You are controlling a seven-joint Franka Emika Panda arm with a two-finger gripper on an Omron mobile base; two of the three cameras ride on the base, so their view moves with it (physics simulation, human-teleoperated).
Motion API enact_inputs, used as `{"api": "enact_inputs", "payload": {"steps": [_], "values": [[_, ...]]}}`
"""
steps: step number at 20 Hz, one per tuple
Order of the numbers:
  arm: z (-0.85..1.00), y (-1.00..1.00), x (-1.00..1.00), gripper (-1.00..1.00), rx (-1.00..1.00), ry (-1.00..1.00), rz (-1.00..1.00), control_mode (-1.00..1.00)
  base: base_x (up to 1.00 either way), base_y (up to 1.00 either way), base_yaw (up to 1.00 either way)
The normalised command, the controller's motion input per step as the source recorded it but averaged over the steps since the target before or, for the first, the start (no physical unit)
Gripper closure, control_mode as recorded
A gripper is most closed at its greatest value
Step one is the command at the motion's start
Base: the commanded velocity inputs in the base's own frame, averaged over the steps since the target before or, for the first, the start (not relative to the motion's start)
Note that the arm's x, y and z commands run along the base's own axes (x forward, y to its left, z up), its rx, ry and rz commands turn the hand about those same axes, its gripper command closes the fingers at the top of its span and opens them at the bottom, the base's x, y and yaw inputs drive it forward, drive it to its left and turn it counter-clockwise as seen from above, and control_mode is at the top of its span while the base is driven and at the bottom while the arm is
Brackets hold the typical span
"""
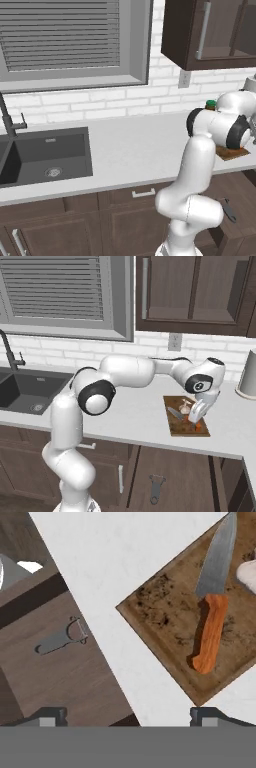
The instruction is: Place the appropriate cutting tool for cutting the garlic skin on the cutting board.
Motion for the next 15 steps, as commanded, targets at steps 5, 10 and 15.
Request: {"api": "enact_inputs", "payload": {"steps": [5,10,15], "values": [[0.80,0.55,-1.00,-1.00,-0.14,-0.15,0.06,-1.00,0.00,0.00,0.00],[0.57,0.78,-0.97,-1.00,-0.19,-0.08,0.09,-1.00,0.00,0.00,0.00],[0.42,0.95,-0.79,-1.00,-0.21,-0.04,0.10,-1.00,0.00,0.00,0.00]]}}
